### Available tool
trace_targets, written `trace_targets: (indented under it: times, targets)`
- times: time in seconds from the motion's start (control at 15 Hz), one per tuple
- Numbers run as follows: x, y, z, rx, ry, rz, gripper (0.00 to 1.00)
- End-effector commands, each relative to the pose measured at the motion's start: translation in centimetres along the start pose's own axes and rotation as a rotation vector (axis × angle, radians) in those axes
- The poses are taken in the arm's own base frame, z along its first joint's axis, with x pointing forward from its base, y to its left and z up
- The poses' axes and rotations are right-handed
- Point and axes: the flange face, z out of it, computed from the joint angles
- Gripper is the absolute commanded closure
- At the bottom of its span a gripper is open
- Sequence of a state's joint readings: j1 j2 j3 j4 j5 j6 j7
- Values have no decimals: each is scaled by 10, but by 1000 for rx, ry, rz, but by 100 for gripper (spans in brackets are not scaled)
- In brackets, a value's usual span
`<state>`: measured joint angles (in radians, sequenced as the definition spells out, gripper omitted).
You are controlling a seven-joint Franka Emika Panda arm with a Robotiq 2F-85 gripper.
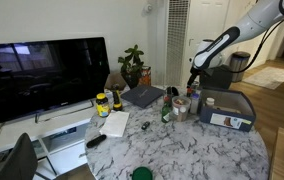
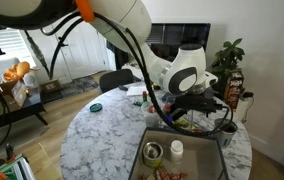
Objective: Pick up the clear storage container and move it to the left side of the table
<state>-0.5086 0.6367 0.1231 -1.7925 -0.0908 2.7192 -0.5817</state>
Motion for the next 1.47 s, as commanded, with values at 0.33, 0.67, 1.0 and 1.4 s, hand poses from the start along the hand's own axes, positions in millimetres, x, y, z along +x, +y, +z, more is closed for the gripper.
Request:
trace_targets:
  times: [0.33, 0.67, 1.0, 1.4]
  targets:
    - [15, -3, 13, 86, 41, -83, 0]
    - [18, -3, 44, 98, 0, -105, 12]
    - [12, 5, 63, 107, -31, -84, 29]
    - [11, 2, 71, 160, -63, -98, 80]
